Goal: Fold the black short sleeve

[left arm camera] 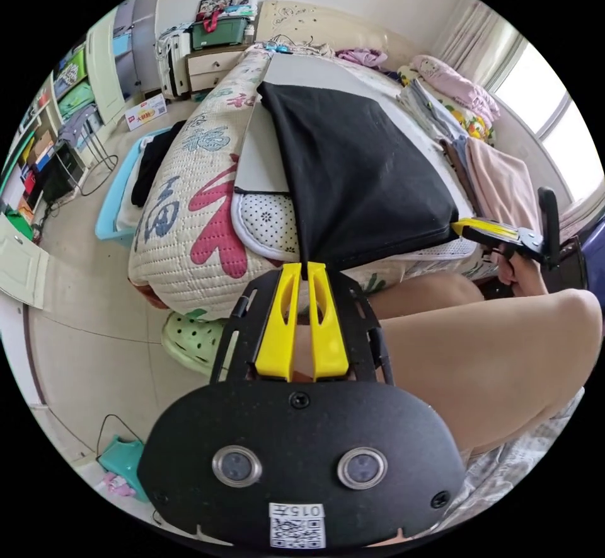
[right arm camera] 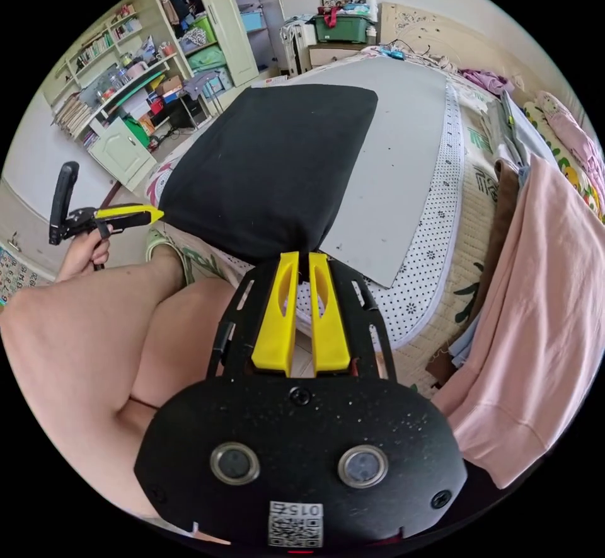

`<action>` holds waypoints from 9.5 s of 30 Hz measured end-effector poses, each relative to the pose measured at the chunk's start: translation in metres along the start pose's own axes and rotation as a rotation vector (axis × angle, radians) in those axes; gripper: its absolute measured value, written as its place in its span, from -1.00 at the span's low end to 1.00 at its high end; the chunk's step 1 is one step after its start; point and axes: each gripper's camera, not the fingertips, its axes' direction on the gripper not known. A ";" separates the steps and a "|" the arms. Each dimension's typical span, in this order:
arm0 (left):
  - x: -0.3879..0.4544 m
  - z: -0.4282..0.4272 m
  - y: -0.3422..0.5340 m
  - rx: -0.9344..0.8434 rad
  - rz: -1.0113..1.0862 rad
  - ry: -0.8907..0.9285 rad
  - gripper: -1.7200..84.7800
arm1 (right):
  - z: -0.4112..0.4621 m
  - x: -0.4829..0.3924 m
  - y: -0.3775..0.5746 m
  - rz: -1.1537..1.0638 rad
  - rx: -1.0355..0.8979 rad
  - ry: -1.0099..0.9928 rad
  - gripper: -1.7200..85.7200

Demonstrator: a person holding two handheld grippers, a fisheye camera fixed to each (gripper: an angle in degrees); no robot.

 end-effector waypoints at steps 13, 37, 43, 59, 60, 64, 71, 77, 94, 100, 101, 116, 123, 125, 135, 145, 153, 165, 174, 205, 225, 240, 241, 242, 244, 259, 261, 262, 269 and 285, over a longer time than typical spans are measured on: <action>0.023 0.022 -0.006 -0.058 0.043 -0.055 -0.95 | -0.004 0.005 -0.007 -0.050 -0.073 -0.024 -0.90; -0.010 0.023 0.035 0.115 0.013 0.144 -0.95 | -0.019 -0.001 0.027 0.064 0.017 -0.029 -0.90; -0.028 -0.015 0.042 0.132 -0.028 0.287 -0.97 | -0.075 0.008 0.030 0.137 0.080 -0.130 -0.95; 0.076 -0.033 -0.121 0.090 -0.019 0.002 -0.98 | 0.009 -0.112 -0.118 0.136 -0.004 0.206 -0.98; 0.081 -0.022 -0.133 0.032 -0.025 -0.022 -0.98 | 0.017 -0.112 -0.123 0.148 -0.020 0.157 -0.98; 0.092 0.001 -0.153 -0.056 -0.060 -0.076 -0.98 | 0.032 -0.112 -0.134 0.244 -0.007 0.172 -0.98; 0.089 -0.001 -0.154 0.016 -0.157 -0.025 -0.98 | 0.072 -0.130 -0.140 0.272 -0.104 0.295 -0.98; 0.093 -0.006 -0.153 0.046 -0.177 -0.032 -0.98 | 0.081 -0.130 -0.133 0.295 -0.051 0.293 -0.98; 0.086 -0.017 -0.146 0.118 -0.163 0.026 -0.98 | 0.111 -0.142 -0.123 0.265 0.036 0.439 -0.98; 0.089 -0.021 -0.149 0.110 -0.170 0.007 -0.98 | 0.114 -0.133 -0.122 0.272 0.043 0.414 -0.98; 0.090 -0.021 -0.149 0.109 -0.169 0.003 -0.98 | 0.114 -0.132 -0.121 0.274 0.044 0.411 -0.98; 0.088 -0.028 -0.150 0.114 -0.166 0.011 -0.98 | 0.124 -0.121 -0.122 0.265 0.039 0.440 -0.98; 0.084 -0.030 -0.149 0.119 -0.169 0.025 -0.98 | 0.128 -0.117 -0.123 0.258 0.035 0.459 -0.98; 0.084 -0.030 -0.149 0.120 -0.169 0.025 -0.98 | 0.129 -0.116 -0.123 0.258 0.035 0.461 -0.98; 0.083 -0.033 -0.149 0.122 -0.167 0.028 -0.98 | 0.132 -0.108 -0.124 0.256 0.034 0.470 -0.98; 0.081 -0.034 -0.148 0.124 -0.166 0.031 -0.98 | 0.135 -0.102 -0.125 0.253 0.033 0.477 -0.98; 0.079 -0.035 -0.148 0.125 -0.166 0.036 -0.98 | 0.138 -0.100 -0.127 0.250 0.031 0.485 -0.98; 0.075 -0.036 -0.146 0.130 -0.170 0.051 -0.98 | 0.144 -0.100 -0.131 0.245 0.028 0.501 -0.98; 0.074 -0.036 -0.146 0.130 -0.171 0.055 -0.98 | 0.148 -0.101 -0.136 0.244 0.028 0.507 -0.98; 0.066 -0.035 -0.150 0.136 -0.182 0.072 -0.98 | 0.158 -0.125 -0.159 0.236 0.028 0.517 -0.98; 0.042 -0.034 -0.147 0.179 -0.195 0.179 -0.98 | 0.156 -0.162 -0.180 0.219 0.023 0.596 -0.97; 0.041 -0.039 -0.153 0.180 -0.162 0.172 -0.98 | 0.129 -0.180 -0.188 0.241 0.031 0.599 -0.97; 0.041 -0.039 -0.153 0.182 -0.163 0.174 -0.98 | 0.126 -0.182 -0.188 0.240 0.031 0.600 -0.97; 0.041 -0.040 -0.153 0.183 -0.163 0.174 -0.98 | 0.124 -0.182 -0.188 0.239 0.031 0.601 -0.97; 0.041 -0.041 -0.153 0.185 -0.160 0.169 -0.98 | 0.116 -0.184 -0.187 0.241 0.032 0.598 -0.97; 0.046 -0.051 -0.159 0.172 -0.150 0.116 -0.98 | 0.054 -0.187 -0.174 0.253 0.040 0.556 -0.98; 0.048 -0.052 -0.159 0.171 -0.147 0.102 -0.98 | 0.043 -0.185 -0.171 0.262 0.042 0.552 -0.98; 0.049 -0.053 -0.159 0.173 -0.142 0.091 -0.98 | 0.033 -0.181 -0.167 0.279 0.053 0.524 -0.98; 0.041 -0.065 -0.151 0.218 -0.109 0.100 -0.98 | -0.047 -0.104 -0.122 0.219 0.223 -0.059 -0.98; -0.084 -0.097 -0.242 0.339 0.105 0.256 -0.65 | -0.174 0.069 -0.098 0.024 0.451 -0.324 -0.67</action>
